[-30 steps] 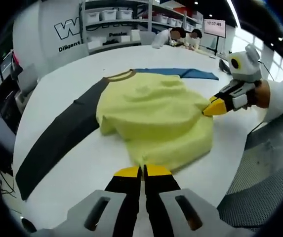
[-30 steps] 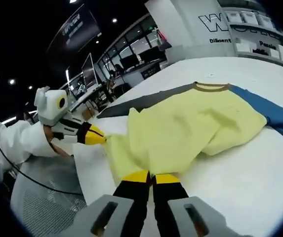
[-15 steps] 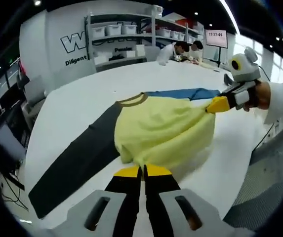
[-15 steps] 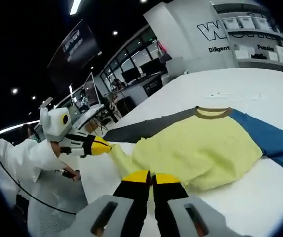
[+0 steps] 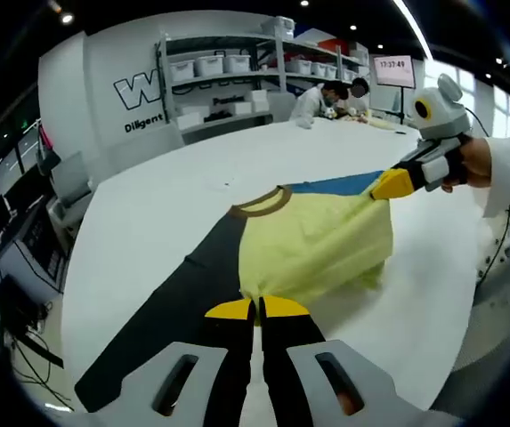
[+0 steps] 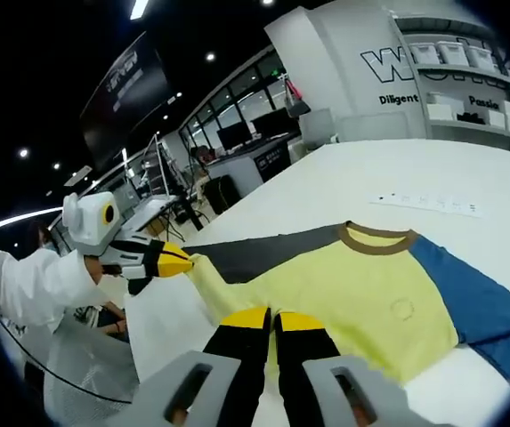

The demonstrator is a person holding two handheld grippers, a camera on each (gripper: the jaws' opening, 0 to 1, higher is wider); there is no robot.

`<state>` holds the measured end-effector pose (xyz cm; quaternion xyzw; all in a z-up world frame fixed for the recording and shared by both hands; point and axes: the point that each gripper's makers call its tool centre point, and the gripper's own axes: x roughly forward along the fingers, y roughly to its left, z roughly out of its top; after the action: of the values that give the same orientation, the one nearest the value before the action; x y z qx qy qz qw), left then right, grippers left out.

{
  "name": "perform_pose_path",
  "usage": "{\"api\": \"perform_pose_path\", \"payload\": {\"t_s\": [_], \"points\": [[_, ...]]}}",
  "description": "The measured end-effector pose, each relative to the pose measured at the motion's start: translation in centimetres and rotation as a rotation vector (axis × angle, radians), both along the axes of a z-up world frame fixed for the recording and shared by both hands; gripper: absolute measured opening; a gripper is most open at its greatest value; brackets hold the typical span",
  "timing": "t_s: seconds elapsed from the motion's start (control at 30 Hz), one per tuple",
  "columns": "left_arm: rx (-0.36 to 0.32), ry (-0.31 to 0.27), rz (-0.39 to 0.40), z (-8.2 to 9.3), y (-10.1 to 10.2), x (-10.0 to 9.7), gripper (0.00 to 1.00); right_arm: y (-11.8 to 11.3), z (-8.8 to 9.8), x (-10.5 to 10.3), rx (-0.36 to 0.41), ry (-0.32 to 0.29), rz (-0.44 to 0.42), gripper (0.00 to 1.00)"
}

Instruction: Fold the garment on the visible template until the final outline fits inside the template.

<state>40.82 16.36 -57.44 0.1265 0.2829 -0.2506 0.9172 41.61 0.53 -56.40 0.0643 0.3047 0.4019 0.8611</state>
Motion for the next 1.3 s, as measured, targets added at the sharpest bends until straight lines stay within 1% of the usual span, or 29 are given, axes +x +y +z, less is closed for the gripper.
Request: {"api": "perform_pose_path", "payload": {"t_s": [0.03,0.07,0.2,0.37,0.53,0.57,0.67,0.8,0.87,0.97,1.1,1.23,1.3], "points": [[0.000,-0.001,0.001,0.0,0.0,0.2,0.00,0.0,-0.1,0.2,-0.003,-0.001,-0.001,0.00],[0.003,-0.008,0.007,-0.1,0.0,0.9,0.00,0.0,-0.3,1.1,-0.016,-0.002,-0.006,0.00],[-0.005,-0.001,0.023,-0.3,0.2,2.7,0.00,0.1,-0.9,3.2,-0.046,-0.007,-0.018,0.00],[-0.002,0.011,0.029,-0.7,0.4,3.8,0.00,0.3,-1.6,4.4,-0.066,-0.007,-0.015,0.00],[0.001,0.027,0.038,-1.5,0.6,4.7,0.00,0.4,-2.6,5.5,-0.090,-0.005,-0.019,0.00],[-0.001,0.036,0.044,-1.8,0.6,4.9,0.00,0.5,-3.3,5.9,-0.105,0.004,-0.016,0.00],[-0.004,0.058,0.053,-2.8,0.6,5.3,0.00,0.4,-4.1,6.1,-0.124,0.016,-0.013,0.00],[-0.004,0.070,0.053,-3.5,0.4,5.3,0.00,0.2,-5.1,6.3,-0.140,0.028,-0.017,0.00],[0.000,0.075,0.051,-3.8,0.3,5.4,0.00,0.0,-5.6,6.1,-0.160,0.032,-0.011,0.00],[0.019,0.079,0.038,-4.3,0.2,5.4,0.00,-0.2,-6.0,5.9,-0.176,0.028,-0.006,0.00],[0.026,0.086,0.033,-4.6,0.1,5.3,0.00,-0.7,-6.7,5.9,-0.208,0.022,-0.006,0.00],[0.035,0.091,0.027,-4.8,0.1,5.2,0.00,-0.9,-6.9,5.8,-0.214,0.021,-0.005,0.01],[0.040,0.090,0.024,-4.8,0.1,5.1,0.00,-1.0,-7.0,5.6,-0.225,0.013,0.001,0.03]]}}
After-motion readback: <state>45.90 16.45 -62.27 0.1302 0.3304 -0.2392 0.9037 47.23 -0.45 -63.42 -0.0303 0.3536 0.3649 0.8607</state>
